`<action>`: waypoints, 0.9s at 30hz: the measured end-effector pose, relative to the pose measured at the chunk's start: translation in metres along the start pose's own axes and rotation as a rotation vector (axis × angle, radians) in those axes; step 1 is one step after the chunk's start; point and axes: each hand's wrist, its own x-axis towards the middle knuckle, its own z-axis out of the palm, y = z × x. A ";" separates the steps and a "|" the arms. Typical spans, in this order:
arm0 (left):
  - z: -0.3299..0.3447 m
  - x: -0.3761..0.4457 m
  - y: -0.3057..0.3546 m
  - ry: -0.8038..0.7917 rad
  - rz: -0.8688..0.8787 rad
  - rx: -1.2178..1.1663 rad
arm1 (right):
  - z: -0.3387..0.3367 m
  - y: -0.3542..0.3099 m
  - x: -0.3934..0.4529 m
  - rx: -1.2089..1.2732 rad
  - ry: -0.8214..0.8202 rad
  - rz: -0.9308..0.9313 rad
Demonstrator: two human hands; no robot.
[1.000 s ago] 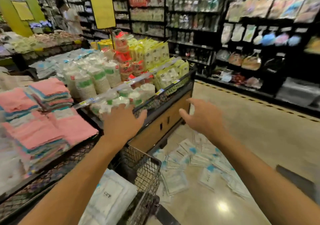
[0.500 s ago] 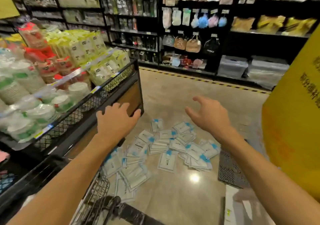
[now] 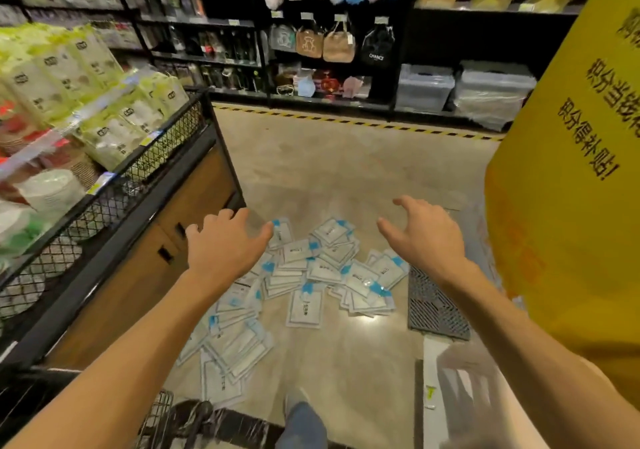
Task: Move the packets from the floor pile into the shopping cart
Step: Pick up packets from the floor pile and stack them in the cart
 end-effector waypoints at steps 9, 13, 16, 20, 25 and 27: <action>0.067 0.130 0.036 -0.106 0.130 -0.056 | 0.040 0.021 0.090 -0.086 -0.023 0.161; 0.091 0.184 0.048 -0.123 0.165 -0.073 | 0.061 0.024 0.134 -0.100 -0.027 0.178; 0.116 0.217 0.057 -0.143 0.182 -0.081 | 0.086 0.032 0.166 -0.089 -0.079 0.194; 0.164 0.257 0.065 -0.150 0.191 -0.081 | 0.128 0.053 0.210 -0.096 -0.125 0.211; 0.247 0.281 0.070 -0.228 0.091 -0.050 | 0.213 0.091 0.253 -0.083 -0.219 0.219; 0.286 0.286 0.071 -0.253 0.053 -0.027 | 0.258 0.104 0.267 -0.076 -0.255 0.214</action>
